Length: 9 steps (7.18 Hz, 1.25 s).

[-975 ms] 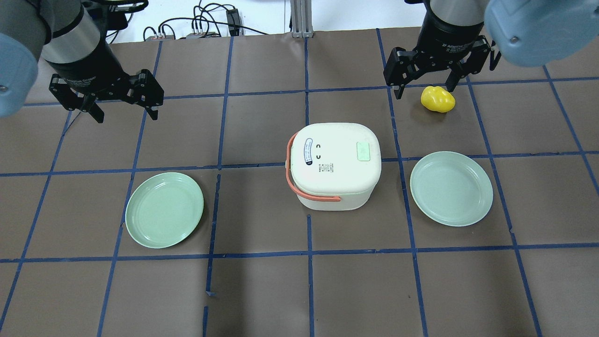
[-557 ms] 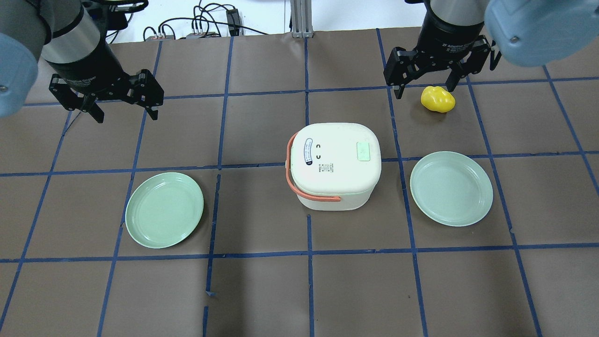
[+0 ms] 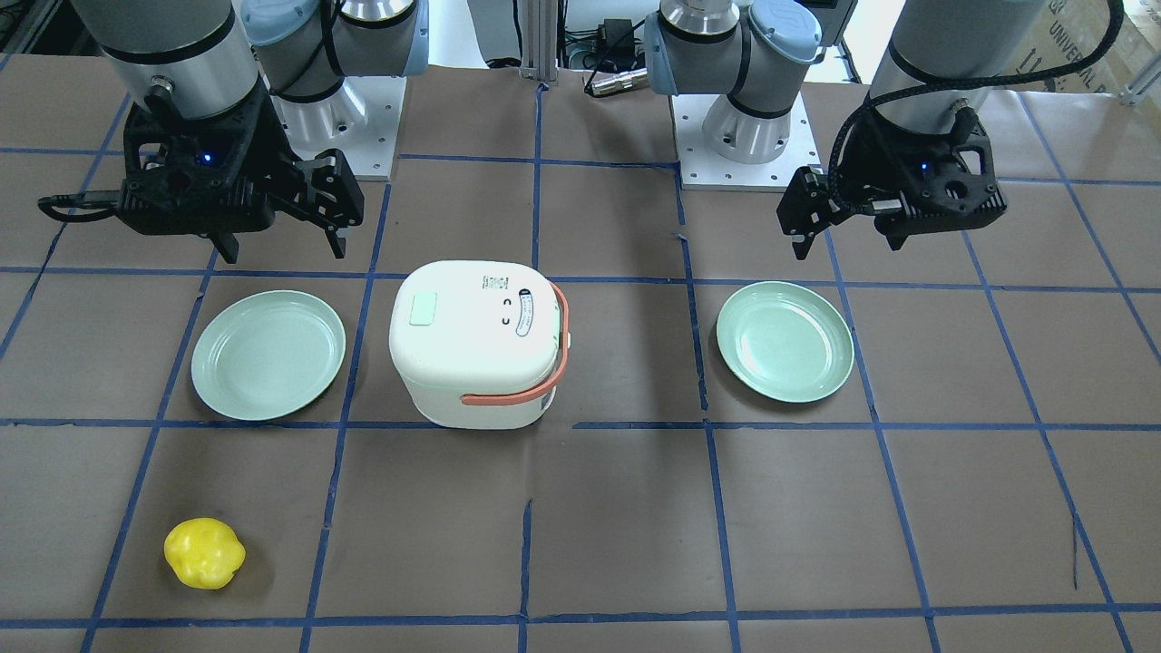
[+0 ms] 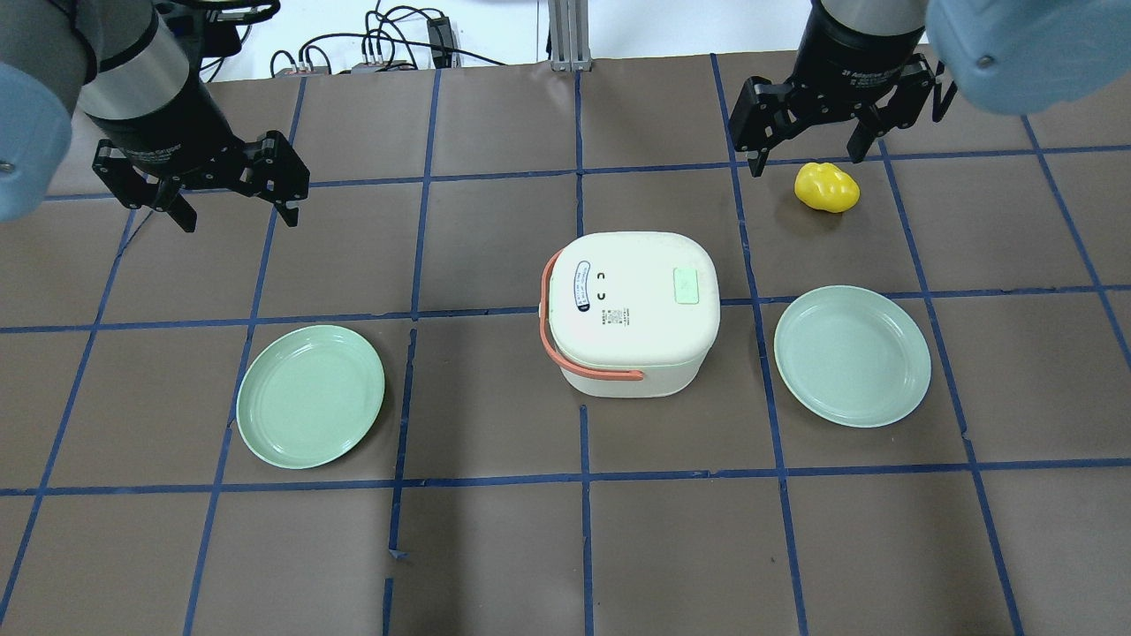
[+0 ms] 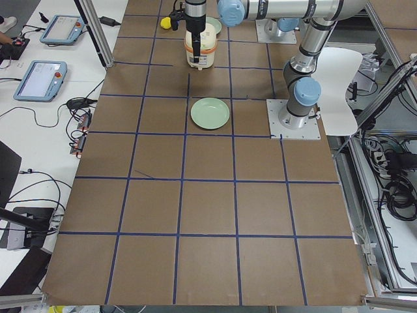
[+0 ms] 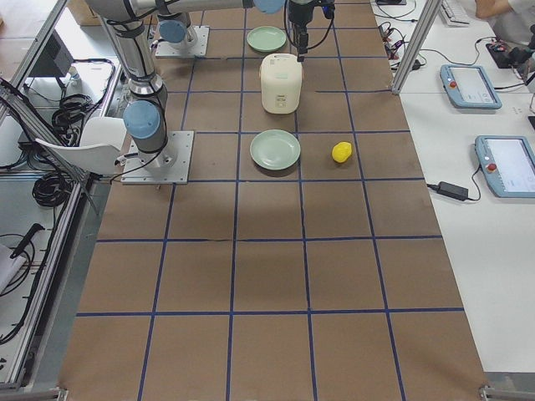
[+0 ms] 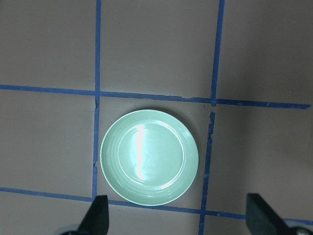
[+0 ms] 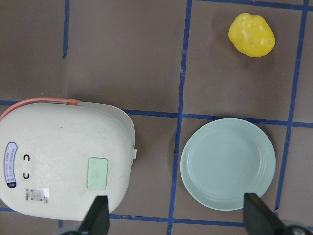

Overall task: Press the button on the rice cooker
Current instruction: 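Move the right gripper over the rice cooker's green button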

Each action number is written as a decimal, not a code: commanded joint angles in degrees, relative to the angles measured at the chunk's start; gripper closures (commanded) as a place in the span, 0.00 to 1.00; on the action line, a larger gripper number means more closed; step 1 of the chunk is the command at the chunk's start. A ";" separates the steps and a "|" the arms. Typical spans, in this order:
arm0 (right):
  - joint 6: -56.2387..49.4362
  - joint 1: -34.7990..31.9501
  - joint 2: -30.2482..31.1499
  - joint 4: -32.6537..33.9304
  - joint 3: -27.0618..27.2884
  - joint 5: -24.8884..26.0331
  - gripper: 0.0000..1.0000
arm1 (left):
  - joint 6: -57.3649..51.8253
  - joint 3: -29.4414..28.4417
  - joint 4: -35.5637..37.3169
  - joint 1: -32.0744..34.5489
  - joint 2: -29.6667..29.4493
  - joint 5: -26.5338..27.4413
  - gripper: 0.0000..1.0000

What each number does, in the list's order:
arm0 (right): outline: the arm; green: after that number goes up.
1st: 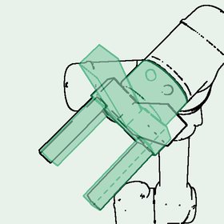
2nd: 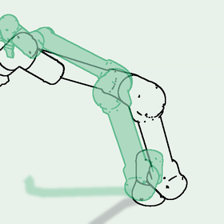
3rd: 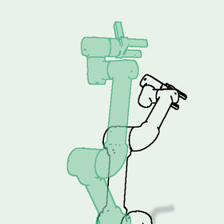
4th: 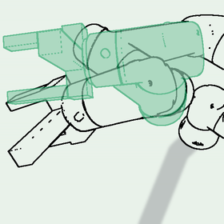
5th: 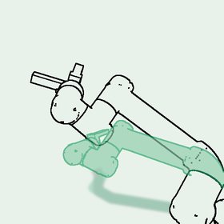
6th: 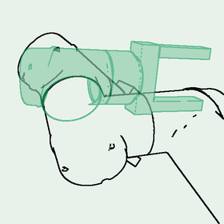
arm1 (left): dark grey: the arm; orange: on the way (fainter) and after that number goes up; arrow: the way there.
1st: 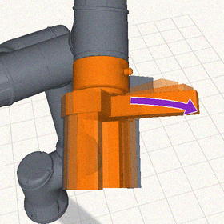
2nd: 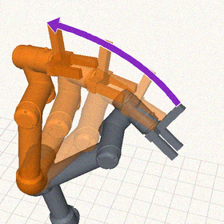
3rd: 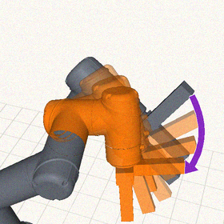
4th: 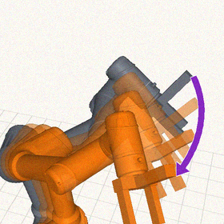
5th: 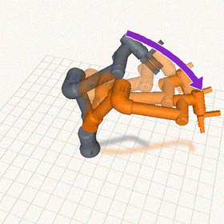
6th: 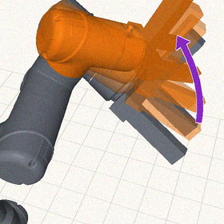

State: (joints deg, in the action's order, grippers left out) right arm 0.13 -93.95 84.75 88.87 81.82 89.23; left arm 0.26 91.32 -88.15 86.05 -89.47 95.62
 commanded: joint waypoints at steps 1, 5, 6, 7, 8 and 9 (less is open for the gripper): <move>9.57 -1.23 -0.72 -0.71 0.36 -5.29 0.74 | 0.00 0.00 0.00 0.00 0.00 0.00 0.00; 14.63 -6.16 -7.22 0.86 1.93 -3.80 0.89 | 0.00 0.00 0.00 0.00 0.00 0.00 0.00; 14.63 -6.25 -6.88 2.78 4.38 -3.80 0.89 | 0.00 0.00 0.00 0.00 0.00 0.00 0.00; 14.46 -6.16 -6.79 5.41 7.36 -3.80 0.89 | 0.00 0.00 0.00 0.00 0.00 0.00 0.00; 14.89 -6.25 -6.70 7.96 8.70 -3.80 0.89 | 0.00 0.00 0.00 0.00 0.00 0.00 0.00; 15.59 -6.68 -6.61 8.25 8.97 -3.89 0.89 | 0.00 0.00 0.00 0.00 0.00 0.00 0.00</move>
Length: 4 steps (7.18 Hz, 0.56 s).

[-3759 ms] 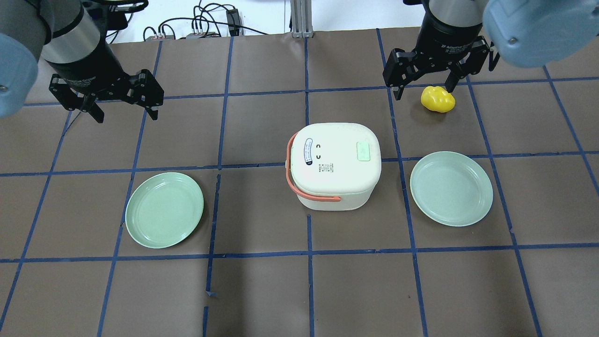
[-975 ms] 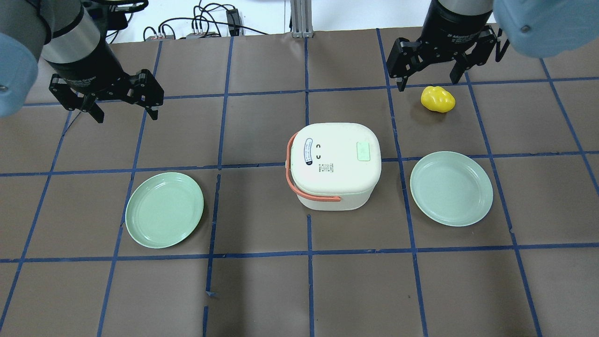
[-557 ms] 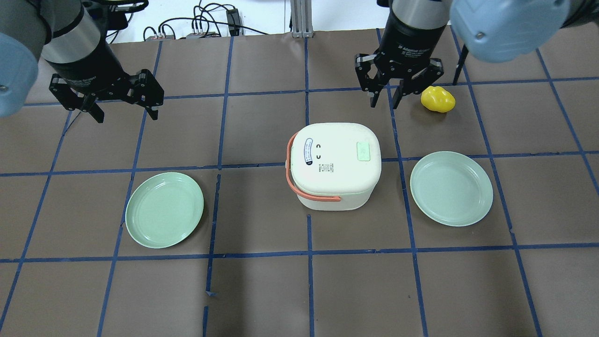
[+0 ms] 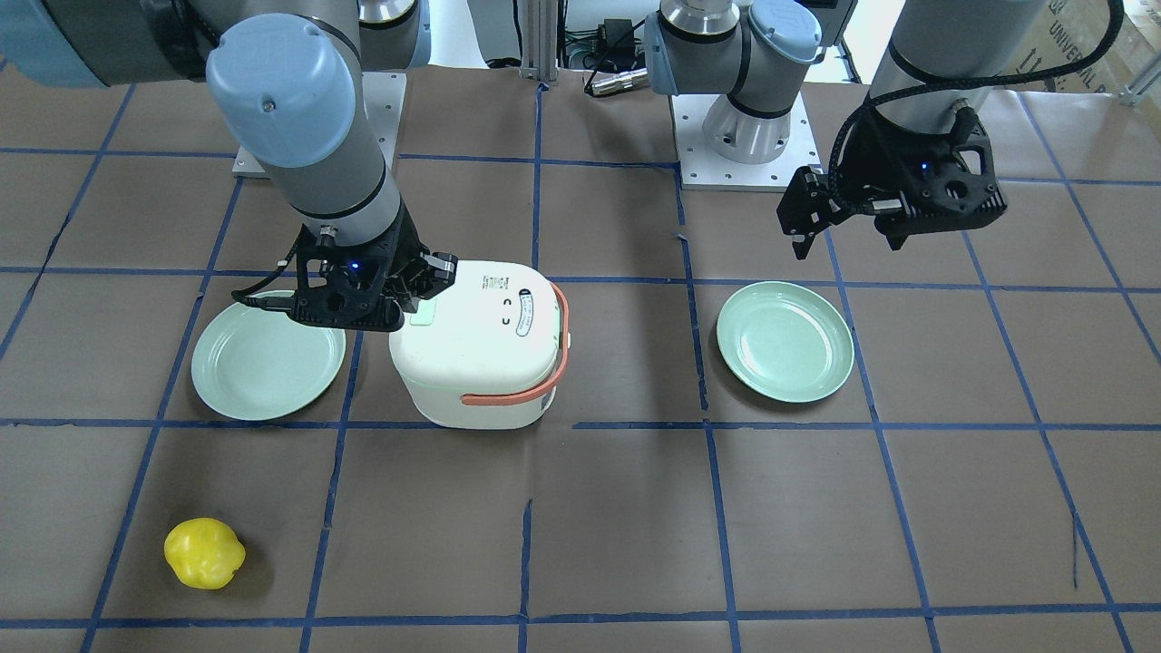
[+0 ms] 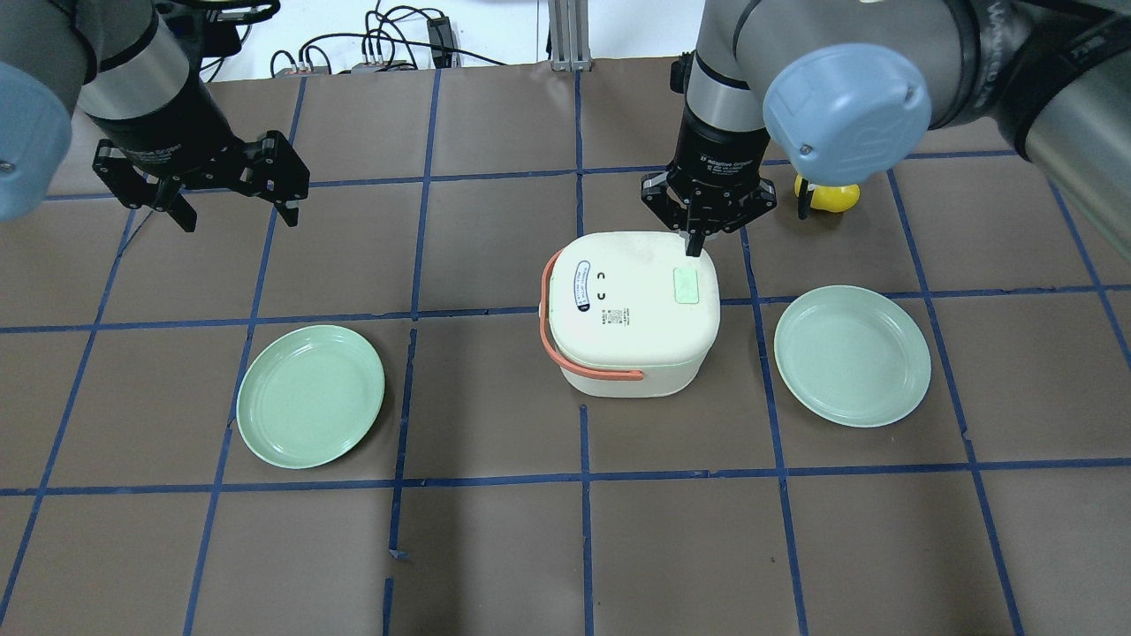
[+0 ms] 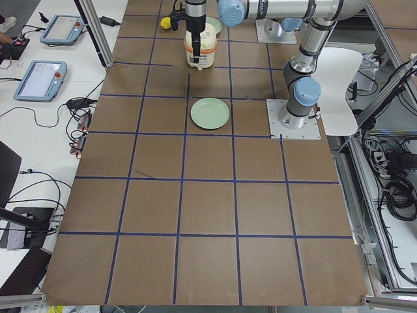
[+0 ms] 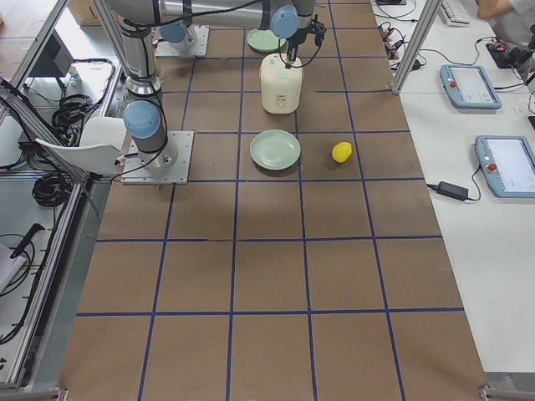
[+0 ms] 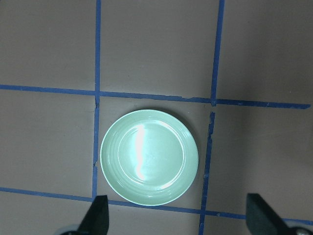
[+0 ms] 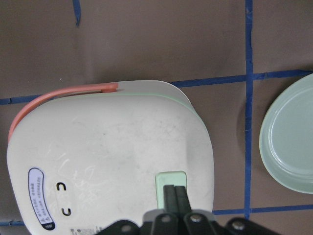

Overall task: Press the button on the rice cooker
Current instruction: 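Move the right gripper over the rice cooker's green button, then lower the right gripper and press down on the green button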

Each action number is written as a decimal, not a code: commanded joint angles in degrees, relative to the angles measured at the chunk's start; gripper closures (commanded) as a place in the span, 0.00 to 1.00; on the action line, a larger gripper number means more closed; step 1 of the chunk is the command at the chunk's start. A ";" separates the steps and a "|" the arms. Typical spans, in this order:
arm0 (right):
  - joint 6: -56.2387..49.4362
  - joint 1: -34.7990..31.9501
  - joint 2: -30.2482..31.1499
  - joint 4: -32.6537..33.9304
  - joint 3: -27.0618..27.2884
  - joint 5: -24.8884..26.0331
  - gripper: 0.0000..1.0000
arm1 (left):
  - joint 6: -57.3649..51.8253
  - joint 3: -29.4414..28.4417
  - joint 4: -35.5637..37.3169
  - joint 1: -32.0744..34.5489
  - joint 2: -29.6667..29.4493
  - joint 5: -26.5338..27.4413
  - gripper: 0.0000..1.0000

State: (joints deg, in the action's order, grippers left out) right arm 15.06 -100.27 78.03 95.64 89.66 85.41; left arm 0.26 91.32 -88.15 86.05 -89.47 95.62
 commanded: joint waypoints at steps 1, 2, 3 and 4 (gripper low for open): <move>0.50 -0.37 0.02 2.18 1.22 -0.07 0.89 | 0.00 0.00 0.00 0.00 0.00 0.00 0.00; 0.50 -0.45 0.02 2.10 1.31 -0.07 0.90 | 0.00 0.00 0.00 0.00 -0.08 0.00 0.00; 0.24 -0.54 0.02 2.09 1.40 0.02 0.90 | 0.00 0.00 0.00 0.00 -0.09 0.00 0.00; -0.11 -0.54 0.02 2.09 1.40 0.02 0.90 | 0.00 0.00 0.00 0.00 0.00 0.00 0.00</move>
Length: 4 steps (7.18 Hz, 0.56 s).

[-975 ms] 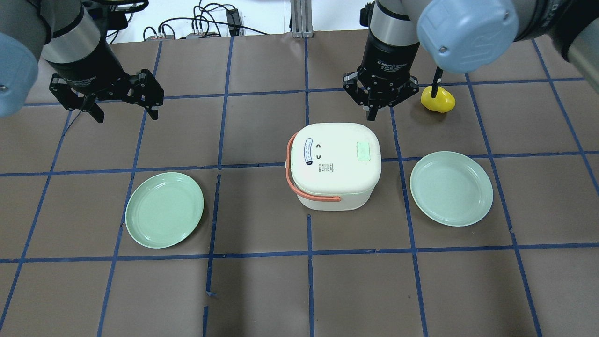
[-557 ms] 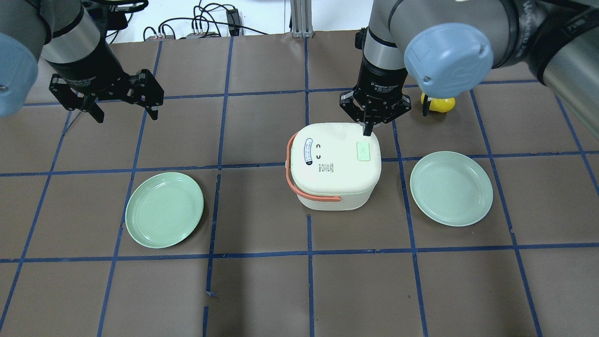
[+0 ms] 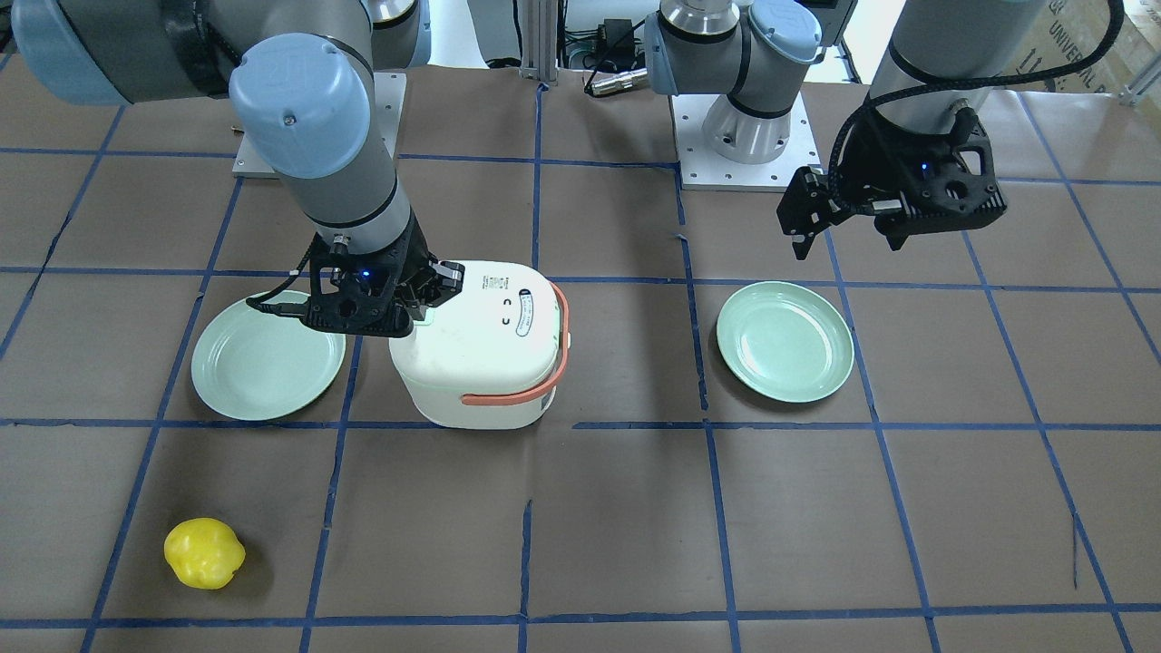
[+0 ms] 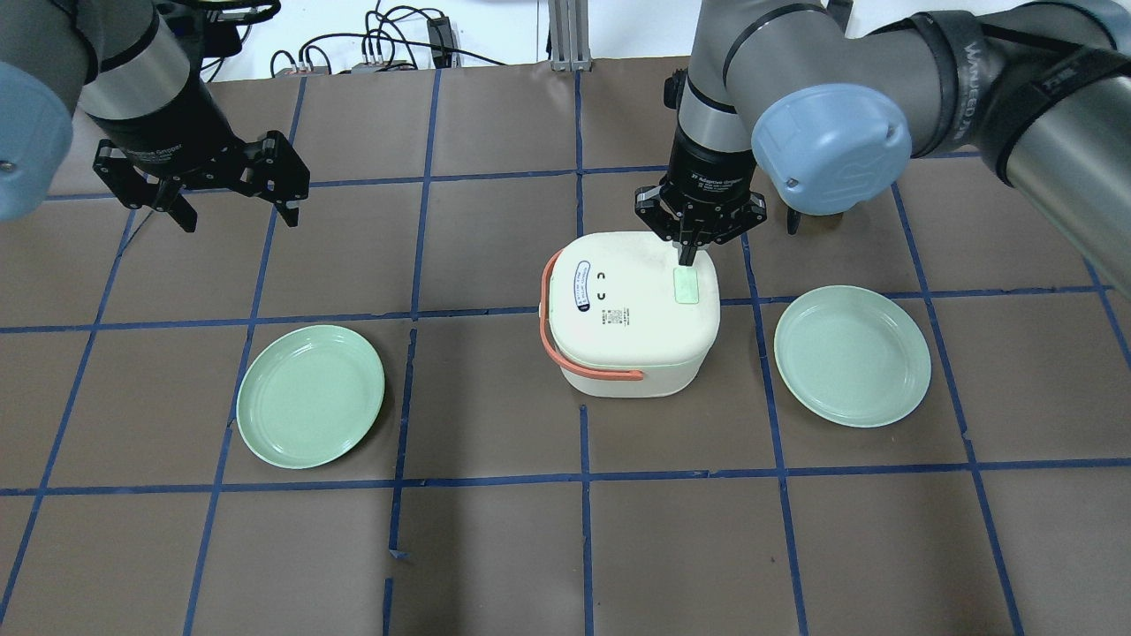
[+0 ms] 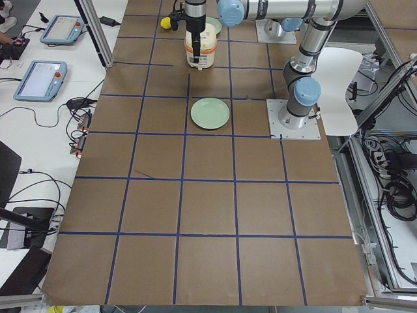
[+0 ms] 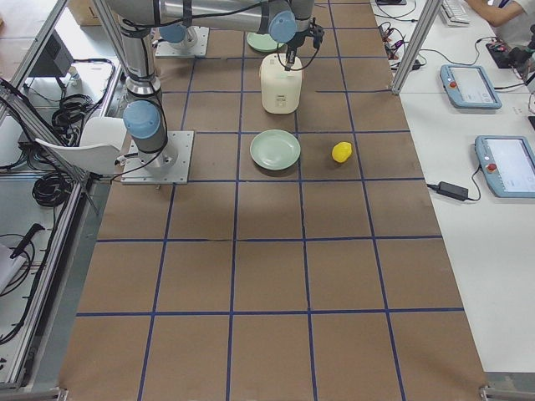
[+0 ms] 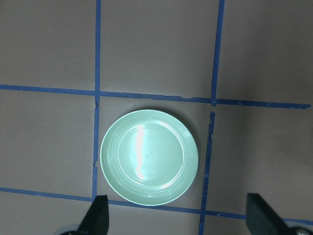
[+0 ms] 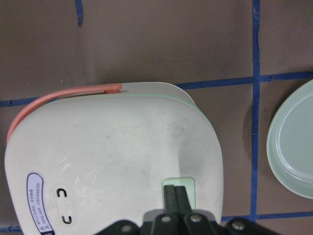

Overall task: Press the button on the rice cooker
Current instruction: 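Lower the right gripper and press down on the green button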

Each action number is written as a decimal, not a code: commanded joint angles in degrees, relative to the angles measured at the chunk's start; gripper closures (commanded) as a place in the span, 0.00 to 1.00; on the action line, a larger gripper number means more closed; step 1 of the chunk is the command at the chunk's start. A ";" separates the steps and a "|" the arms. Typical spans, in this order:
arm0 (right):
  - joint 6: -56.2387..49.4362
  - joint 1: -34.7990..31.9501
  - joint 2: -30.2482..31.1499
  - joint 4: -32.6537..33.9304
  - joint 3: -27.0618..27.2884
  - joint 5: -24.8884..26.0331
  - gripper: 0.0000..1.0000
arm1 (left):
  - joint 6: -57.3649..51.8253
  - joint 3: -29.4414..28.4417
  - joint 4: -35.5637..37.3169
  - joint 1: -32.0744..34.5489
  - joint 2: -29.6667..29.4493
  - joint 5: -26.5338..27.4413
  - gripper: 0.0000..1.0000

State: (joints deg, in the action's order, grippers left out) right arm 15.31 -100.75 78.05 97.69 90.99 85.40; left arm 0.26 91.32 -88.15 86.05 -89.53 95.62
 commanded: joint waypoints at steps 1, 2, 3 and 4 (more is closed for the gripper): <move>-0.54 -0.06 -0.01 0.04 0.15 0.12 0.90 | 0.00 0.00 0.00 0.00 0.06 0.00 0.00; -0.55 -0.06 0.17 0.04 0.50 0.12 0.90 | 0.00 0.00 0.00 0.00 0.06 0.00 0.00; -0.55 -0.06 0.26 0.04 0.94 0.03 0.90 | 0.00 0.00 0.00 0.00 0.06 0.00 0.00; -0.55 -0.06 0.34 0.22 1.46 0.03 0.90 | 0.00 0.00 0.00 0.00 0.06 0.00 0.00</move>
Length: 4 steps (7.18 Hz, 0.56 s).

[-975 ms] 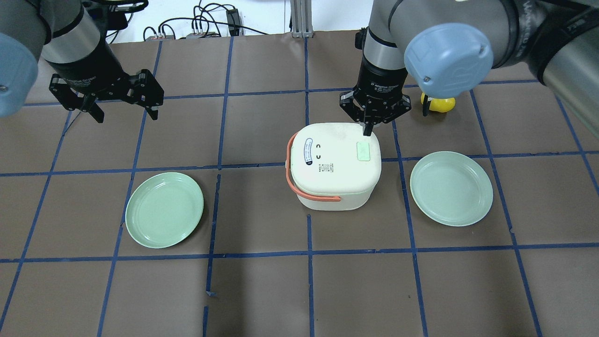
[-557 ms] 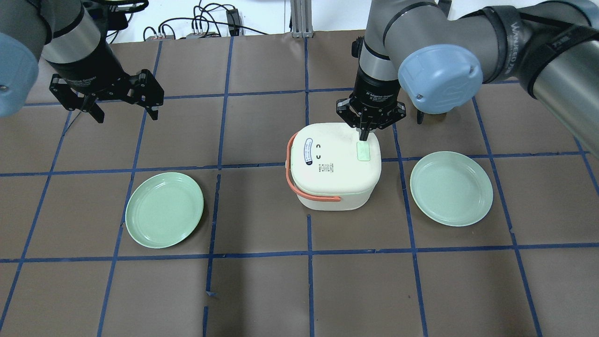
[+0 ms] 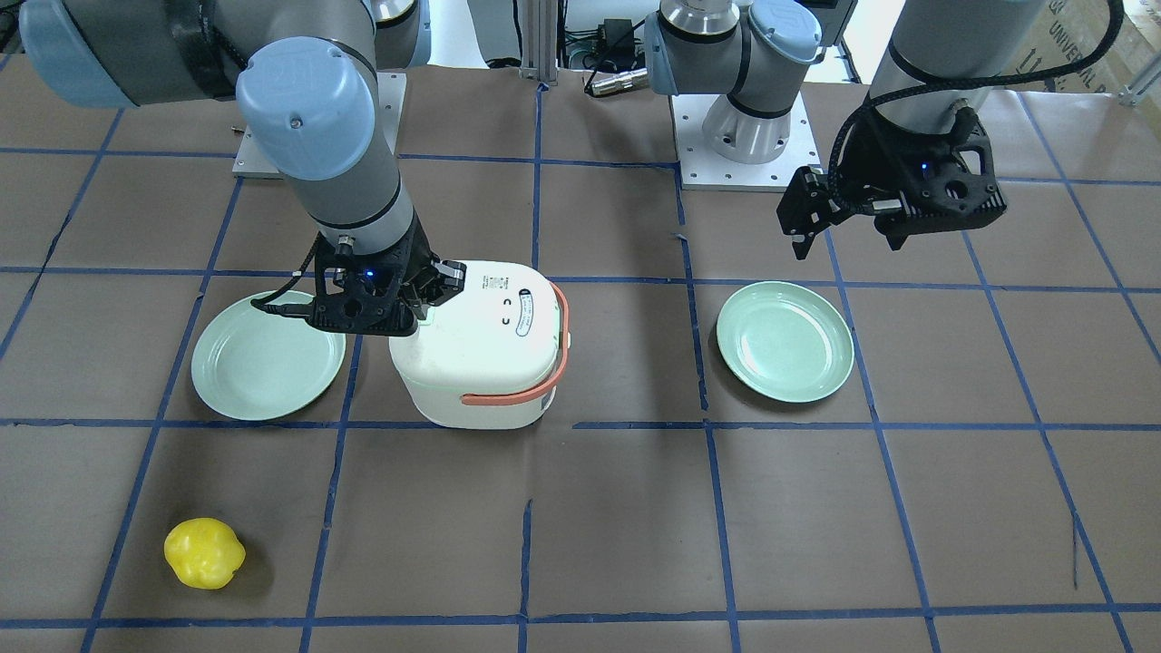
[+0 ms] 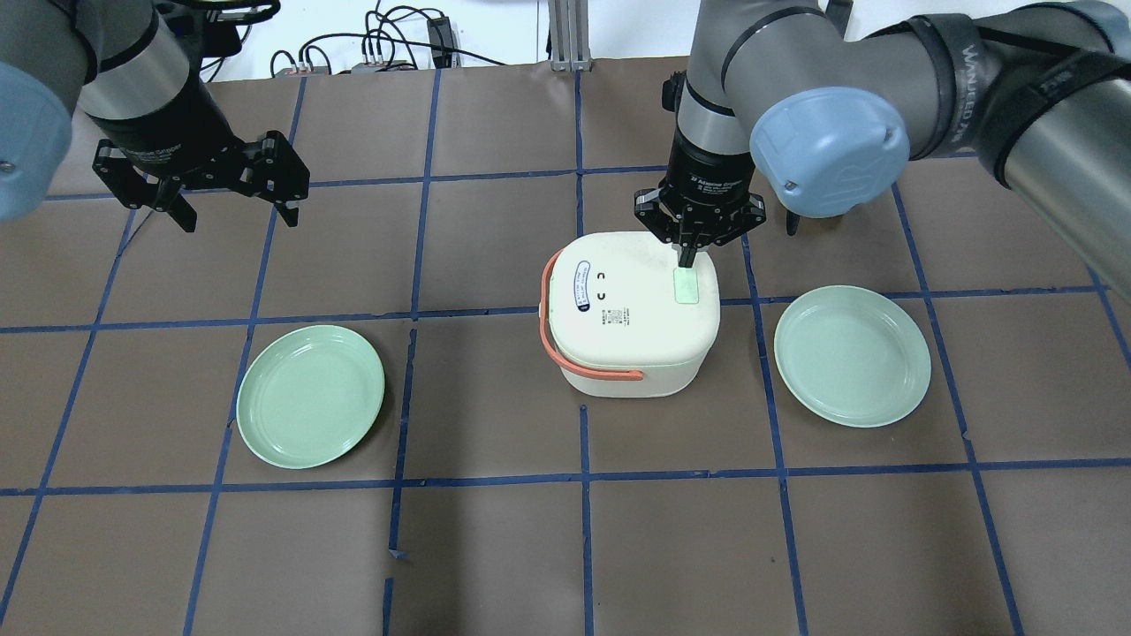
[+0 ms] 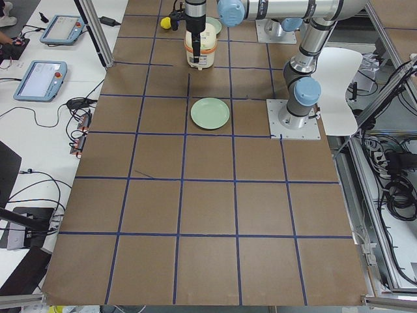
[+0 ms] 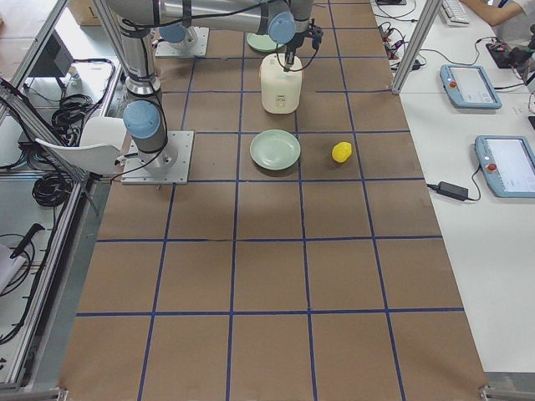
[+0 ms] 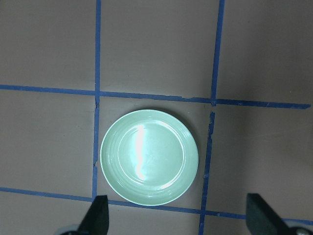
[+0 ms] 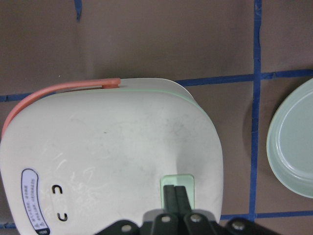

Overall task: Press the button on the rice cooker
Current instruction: 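Lower the right gripper and press down on the green button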

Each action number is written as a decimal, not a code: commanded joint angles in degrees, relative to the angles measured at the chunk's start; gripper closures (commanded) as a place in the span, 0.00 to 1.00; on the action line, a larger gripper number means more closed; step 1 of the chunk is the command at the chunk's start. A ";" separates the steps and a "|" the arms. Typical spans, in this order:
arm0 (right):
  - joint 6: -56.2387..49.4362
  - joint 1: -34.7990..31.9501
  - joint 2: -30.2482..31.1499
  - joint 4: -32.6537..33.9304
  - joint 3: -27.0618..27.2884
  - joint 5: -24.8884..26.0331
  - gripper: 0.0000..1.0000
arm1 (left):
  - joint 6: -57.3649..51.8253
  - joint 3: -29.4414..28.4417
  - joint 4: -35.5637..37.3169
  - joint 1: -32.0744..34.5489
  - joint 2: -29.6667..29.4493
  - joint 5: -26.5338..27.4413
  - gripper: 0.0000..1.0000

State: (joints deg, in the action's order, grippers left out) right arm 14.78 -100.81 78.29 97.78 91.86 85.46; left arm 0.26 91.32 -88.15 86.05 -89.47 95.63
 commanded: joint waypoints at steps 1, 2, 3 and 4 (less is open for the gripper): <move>-0.10 0.00 0.11 0.22 0.86 0.41 0.90 | 0.00 0.00 0.00 0.00 0.00 0.00 0.00; -0.19 0.00 0.20 0.39 1.47 1.02 0.90 | 0.00 0.00 0.00 0.00 0.00 0.00 0.00; -0.10 0.00 0.20 0.40 1.48 0.94 0.90 | 0.00 0.00 0.00 0.00 0.00 0.00 0.00; 0.07 -0.09 0.28 0.31 1.48 0.77 0.90 | 0.00 0.00 0.00 0.00 0.00 0.00 0.00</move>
State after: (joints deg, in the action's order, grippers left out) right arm 14.70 -100.84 78.50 98.12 93.25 86.29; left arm 0.26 91.32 -88.15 86.05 -89.47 95.62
